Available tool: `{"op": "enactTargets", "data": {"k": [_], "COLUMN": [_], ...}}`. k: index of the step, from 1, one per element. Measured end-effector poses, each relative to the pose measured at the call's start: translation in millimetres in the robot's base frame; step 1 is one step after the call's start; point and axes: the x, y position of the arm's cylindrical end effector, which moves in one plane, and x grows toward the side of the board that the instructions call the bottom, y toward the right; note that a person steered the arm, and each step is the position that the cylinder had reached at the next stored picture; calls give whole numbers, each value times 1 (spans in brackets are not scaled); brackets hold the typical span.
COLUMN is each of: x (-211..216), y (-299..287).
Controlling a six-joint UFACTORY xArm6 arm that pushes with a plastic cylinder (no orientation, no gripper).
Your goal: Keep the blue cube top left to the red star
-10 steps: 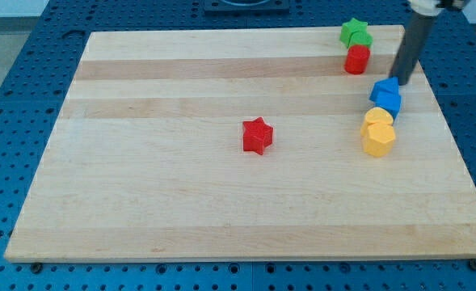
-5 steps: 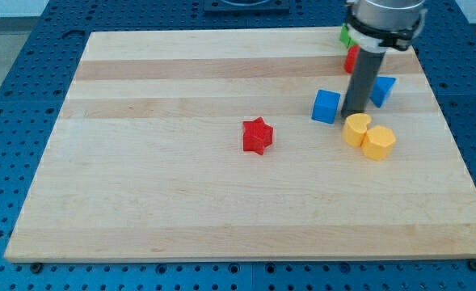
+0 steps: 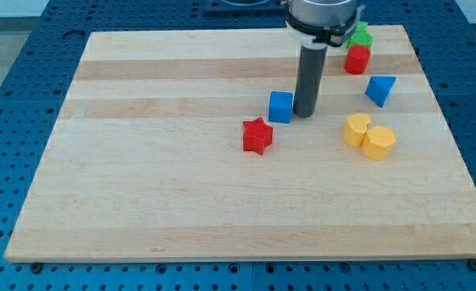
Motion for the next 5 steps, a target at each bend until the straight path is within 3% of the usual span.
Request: {"op": "enactTargets", "data": {"k": [1,3,5], "x": [-6,22,-2], "y": [-11,-86,-1]}}
